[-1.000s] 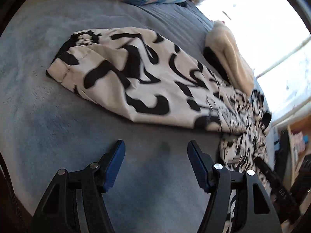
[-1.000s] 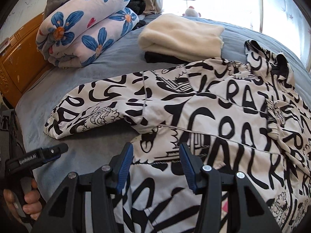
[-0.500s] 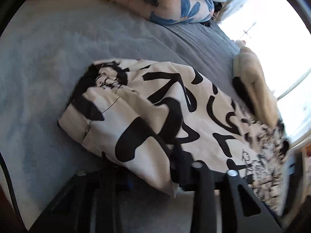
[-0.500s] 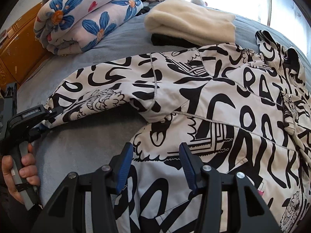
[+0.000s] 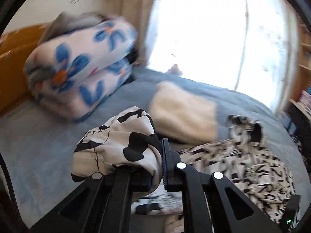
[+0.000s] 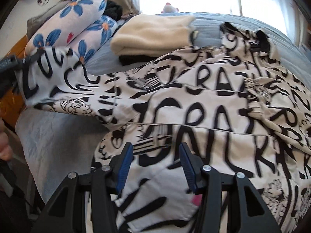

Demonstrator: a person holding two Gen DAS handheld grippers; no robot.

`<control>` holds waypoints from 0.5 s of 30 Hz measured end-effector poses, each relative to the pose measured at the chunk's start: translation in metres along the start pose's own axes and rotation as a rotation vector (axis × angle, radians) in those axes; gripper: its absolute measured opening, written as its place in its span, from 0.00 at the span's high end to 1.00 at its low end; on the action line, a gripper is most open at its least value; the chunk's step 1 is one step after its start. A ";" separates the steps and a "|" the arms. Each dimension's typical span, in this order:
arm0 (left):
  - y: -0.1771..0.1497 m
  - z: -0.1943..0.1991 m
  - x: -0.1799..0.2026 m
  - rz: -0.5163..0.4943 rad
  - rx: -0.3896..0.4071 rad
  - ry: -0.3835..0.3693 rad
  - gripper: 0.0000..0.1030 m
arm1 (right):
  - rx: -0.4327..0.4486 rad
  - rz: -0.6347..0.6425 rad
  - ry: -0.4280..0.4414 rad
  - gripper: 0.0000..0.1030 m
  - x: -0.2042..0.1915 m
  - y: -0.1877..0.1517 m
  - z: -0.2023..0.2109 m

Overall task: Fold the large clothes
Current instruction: 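Grasp the sleeve cuff with the left tool and lift it, then lay the sleeve across the jacket front with the left tool and release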

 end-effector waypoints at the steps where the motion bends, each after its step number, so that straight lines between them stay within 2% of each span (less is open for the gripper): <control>1: 0.007 0.003 0.028 -0.016 0.015 -0.052 0.94 | 0.009 -0.019 -0.014 0.52 0.013 0.002 0.006; 4: 0.010 0.004 0.109 -0.047 0.012 -0.179 0.94 | 0.035 -0.079 -0.064 0.52 0.056 0.004 0.022; 7: -0.011 0.001 0.184 -0.071 -0.041 -0.298 0.94 | 0.055 -0.134 -0.122 0.52 0.101 0.002 0.038; 11: -0.068 -0.009 0.272 -0.108 -0.163 -0.418 0.93 | 0.064 -0.209 -0.204 0.52 0.162 -0.007 0.056; 14: -0.122 -0.021 0.312 -0.152 -0.275 -0.456 0.91 | 0.058 -0.254 -0.251 0.52 0.201 -0.015 0.066; 15: -0.138 -0.026 0.319 -0.164 -0.317 -0.461 0.88 | 0.057 -0.267 -0.261 0.52 0.210 -0.018 0.070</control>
Point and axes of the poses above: each gripper's, at about its wrist camera, not at the fingertips, and z roughly against the way its jaws point, x to its right, y to its top, the point moved 8 cm from there along -z, roughly the way its jaws point, and after that the axes turned 15 degrees about x, right-handed, at the moved point
